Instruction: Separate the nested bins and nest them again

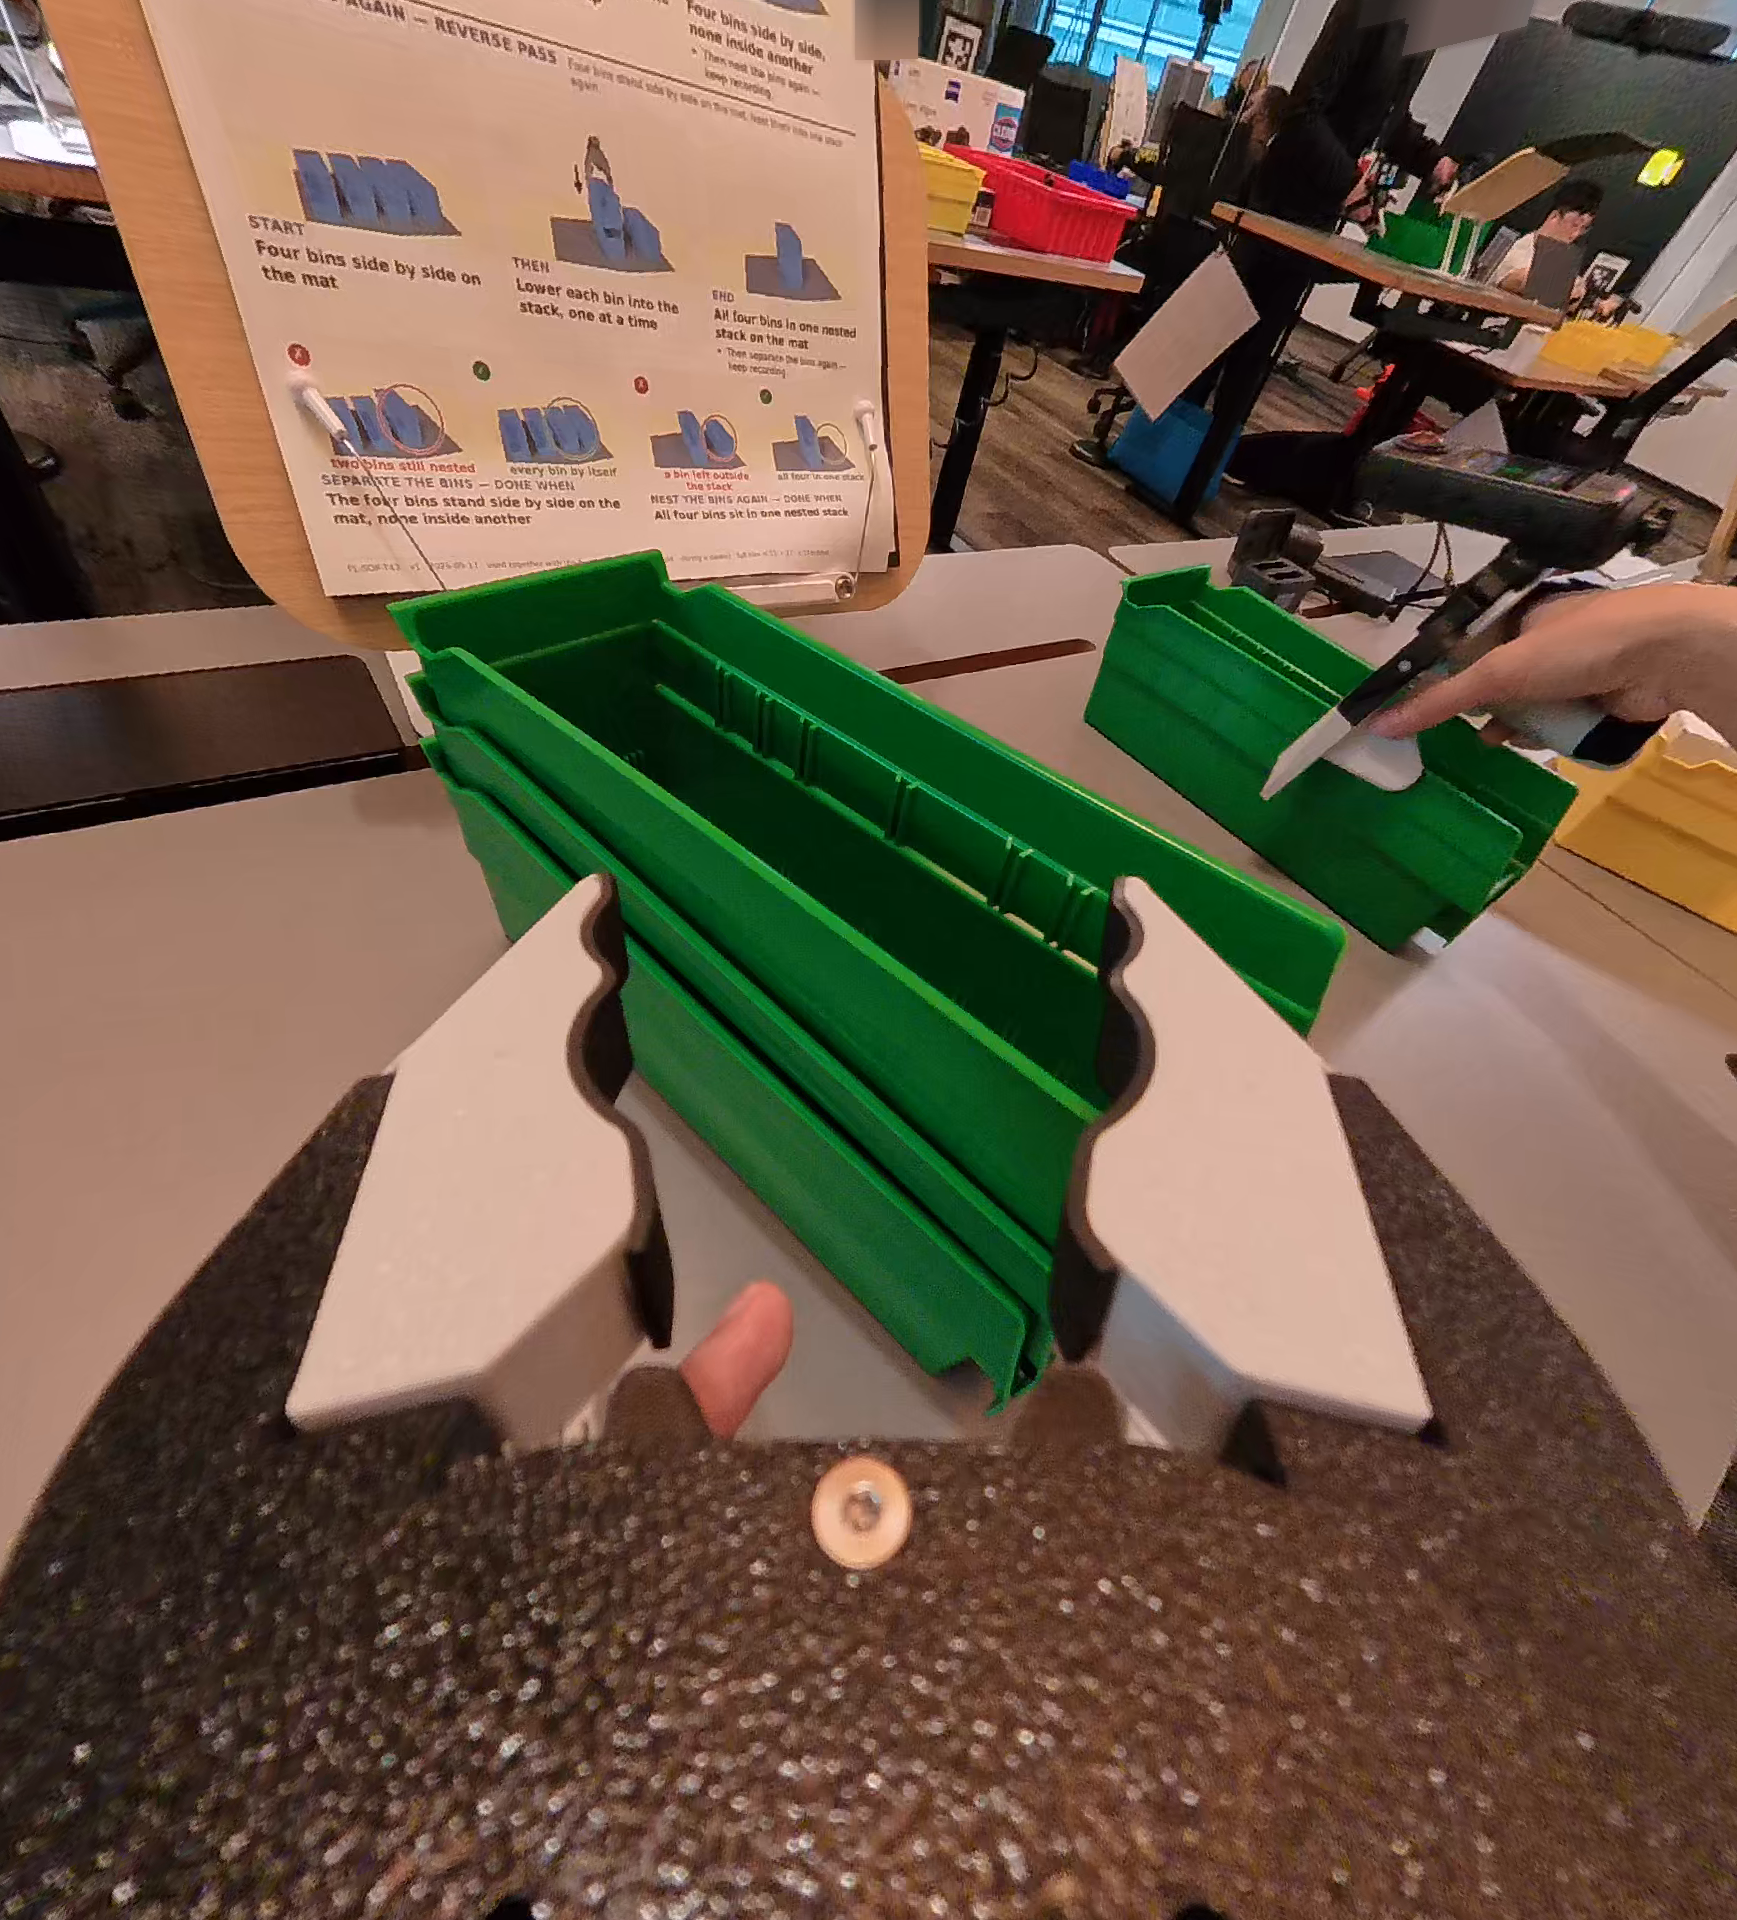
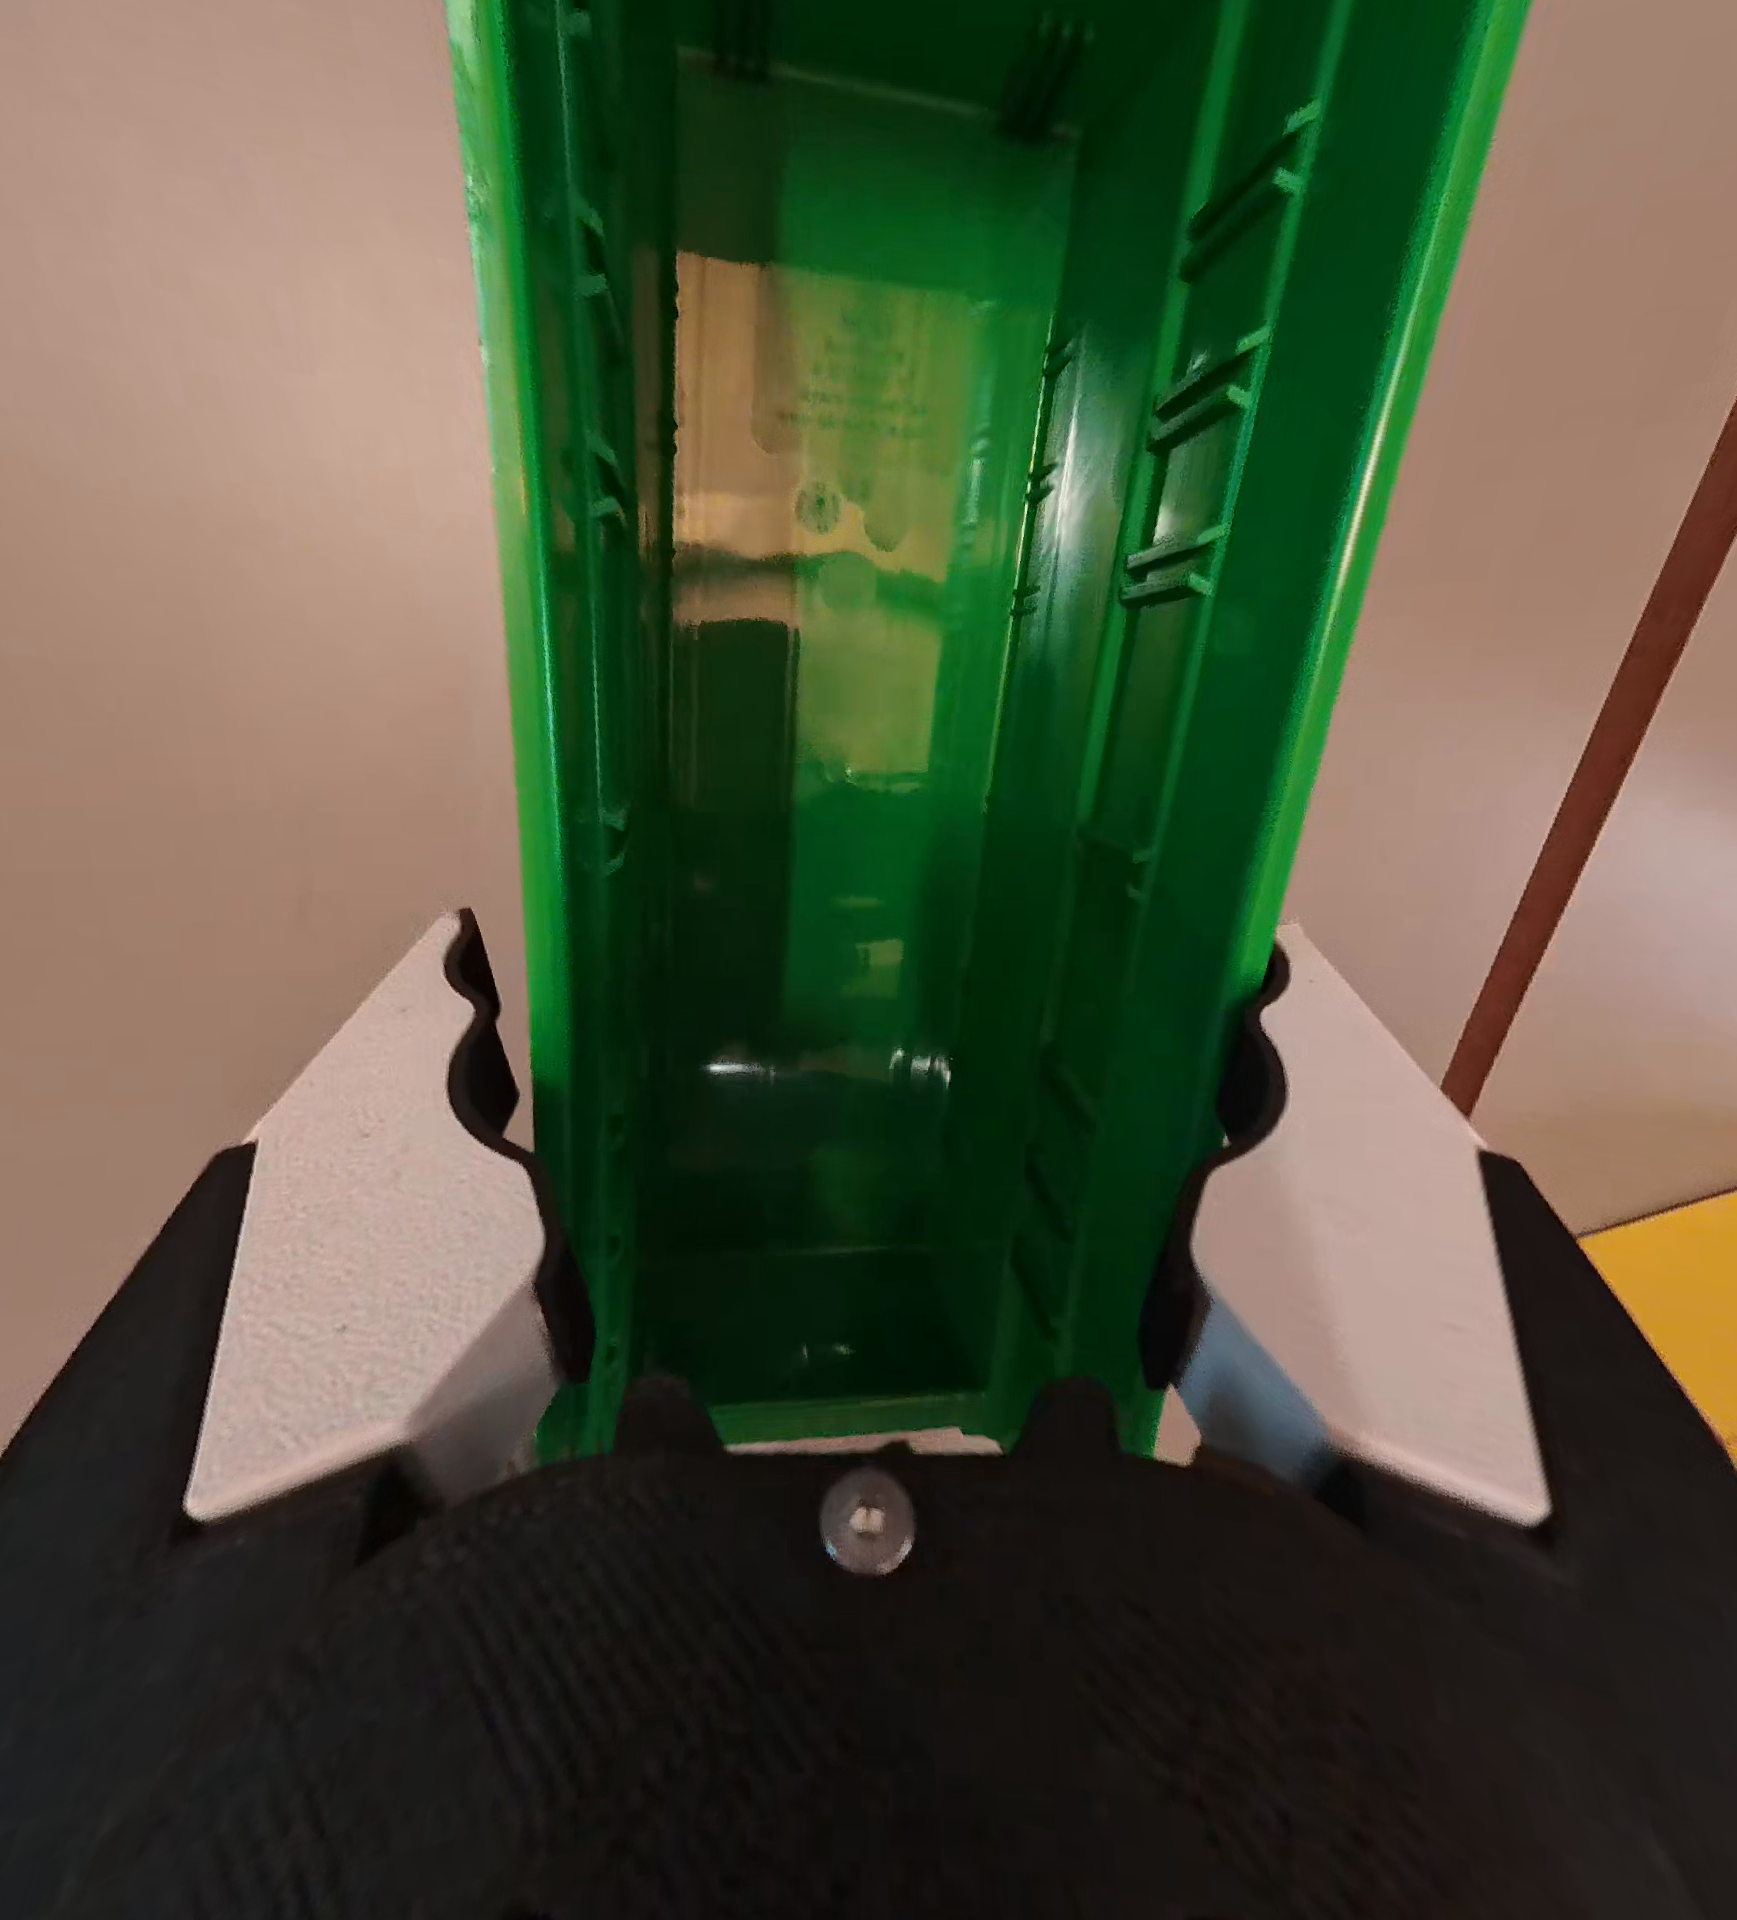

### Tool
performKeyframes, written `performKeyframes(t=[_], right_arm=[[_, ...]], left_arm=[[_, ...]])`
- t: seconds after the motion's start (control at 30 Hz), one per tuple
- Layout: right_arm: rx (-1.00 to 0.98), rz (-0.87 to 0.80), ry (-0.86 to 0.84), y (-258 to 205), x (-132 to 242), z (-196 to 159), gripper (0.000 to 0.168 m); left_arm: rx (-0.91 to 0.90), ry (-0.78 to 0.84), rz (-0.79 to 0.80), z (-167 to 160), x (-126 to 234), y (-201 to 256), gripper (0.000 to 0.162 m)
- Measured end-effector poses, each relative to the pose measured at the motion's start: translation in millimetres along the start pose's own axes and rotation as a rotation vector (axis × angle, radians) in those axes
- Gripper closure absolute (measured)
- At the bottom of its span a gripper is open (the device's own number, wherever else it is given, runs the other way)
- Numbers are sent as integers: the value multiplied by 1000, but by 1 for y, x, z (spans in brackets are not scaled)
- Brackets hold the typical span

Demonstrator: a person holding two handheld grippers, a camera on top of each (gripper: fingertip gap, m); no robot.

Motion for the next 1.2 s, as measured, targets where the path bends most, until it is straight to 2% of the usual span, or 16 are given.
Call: performKeyframes(t=[0.2, 0.4, 0.57, 1.0, 1.2], right_arm=[[107, -63, -51, 4, -5, -4, 30], [41, 46, -12, 3, 1, 0, 32], [72, 84, -28, 4, 3, -1, 35], [97, 93, -19, 5, 4, -2, 37], [92, 91, -2, 5, 4, -2, 38]], left_arm=[[-15, -21, -5, -3, -5, 4, 72], [-14, -28, 0, -5, -7, 2, 72], [-1, -33, -5, -8, -12, 0, 75], [-8, -41, 10, -6, -17, 3, 75], [-71, -44, 7, 15, -15, 14, 74]])
Point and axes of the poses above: each gripper's, where its closed fingertips meet, x back along the fingers, z out of its top, y = z × x across the jaws, the point moved 4 cm from there along x, back along the fingers, and after that the axes turned 9 degrees about -z, right-handed, at the moved point
